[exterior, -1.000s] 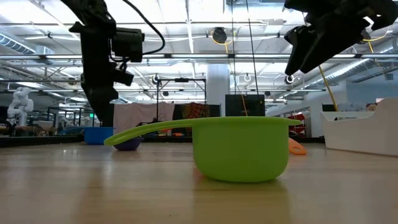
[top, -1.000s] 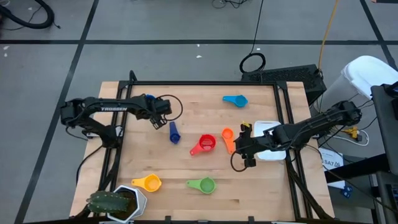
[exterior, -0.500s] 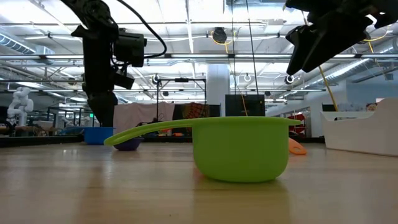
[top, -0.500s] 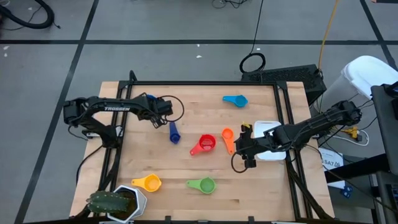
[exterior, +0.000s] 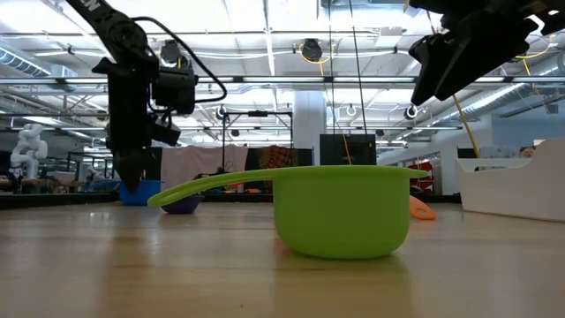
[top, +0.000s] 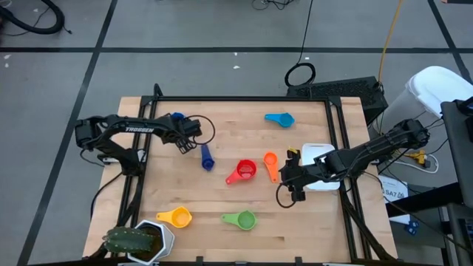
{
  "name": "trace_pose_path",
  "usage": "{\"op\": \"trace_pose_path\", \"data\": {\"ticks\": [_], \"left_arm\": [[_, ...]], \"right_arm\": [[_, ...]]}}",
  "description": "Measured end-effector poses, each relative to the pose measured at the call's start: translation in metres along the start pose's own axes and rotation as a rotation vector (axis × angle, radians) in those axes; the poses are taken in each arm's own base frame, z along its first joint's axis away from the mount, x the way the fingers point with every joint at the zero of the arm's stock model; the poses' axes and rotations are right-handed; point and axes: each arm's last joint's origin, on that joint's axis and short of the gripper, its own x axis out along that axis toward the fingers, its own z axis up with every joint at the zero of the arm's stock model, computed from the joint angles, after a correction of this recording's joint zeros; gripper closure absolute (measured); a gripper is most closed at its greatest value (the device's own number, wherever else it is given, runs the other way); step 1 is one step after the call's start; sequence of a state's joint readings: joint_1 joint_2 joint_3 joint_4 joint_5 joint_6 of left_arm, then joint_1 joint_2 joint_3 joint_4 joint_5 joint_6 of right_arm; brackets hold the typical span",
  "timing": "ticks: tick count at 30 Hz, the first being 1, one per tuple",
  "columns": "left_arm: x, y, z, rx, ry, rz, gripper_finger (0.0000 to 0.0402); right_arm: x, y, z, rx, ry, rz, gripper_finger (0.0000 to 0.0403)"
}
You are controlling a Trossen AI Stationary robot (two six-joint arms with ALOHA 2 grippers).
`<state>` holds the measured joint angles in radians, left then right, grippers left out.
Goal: Nest measuring cups in basket
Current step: Stack the blue measuring cup on top of the red measuring cup
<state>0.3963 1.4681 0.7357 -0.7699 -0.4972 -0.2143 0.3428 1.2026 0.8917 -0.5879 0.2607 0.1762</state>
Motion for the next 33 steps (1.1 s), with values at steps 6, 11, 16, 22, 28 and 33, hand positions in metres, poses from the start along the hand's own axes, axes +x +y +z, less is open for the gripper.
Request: {"op": "trace_pose_path", "data": {"ticks": [6,11,16,22,28,33], "left_arm": [[0.0054,-0.0005,-0.0015,0.003,-0.017,-0.001,0.0162],[0.0054,-0.0002,-0.0013,0.015,-0.019,0.009,0.0162],[0.0042,-0.0017,-0.0014,0.027,-0.027,0.023,0.0162],[0.0014,-0.0055,-0.002,0.049,-0.046,0.056,0.0162],[-0.0016,-0.0094,-0.0032,0.075,-0.062,0.091,0.0162],[-0.0018,-0.0074,-0.0022,0.092,-0.078,0.159,0.0162]], "right_arm": [[0.0,0.0,0.0,0.014,0.0,0.0,0.0193],[0.0,0.0,0.0,0.014,0.0,0.0,0.0193],[0.0,-0.0001,0.0,0.014,0.0,0.0,0.0193],[0.0,-0.0001,0.0,0.014,0.0,0.0,0.0193],[0.0,-0.0001,0.0,0.014,0.0,0.0,0.0193],[0.0001,-0.0001,0.0,0.014,0.0,0.0,0.0193]]}}
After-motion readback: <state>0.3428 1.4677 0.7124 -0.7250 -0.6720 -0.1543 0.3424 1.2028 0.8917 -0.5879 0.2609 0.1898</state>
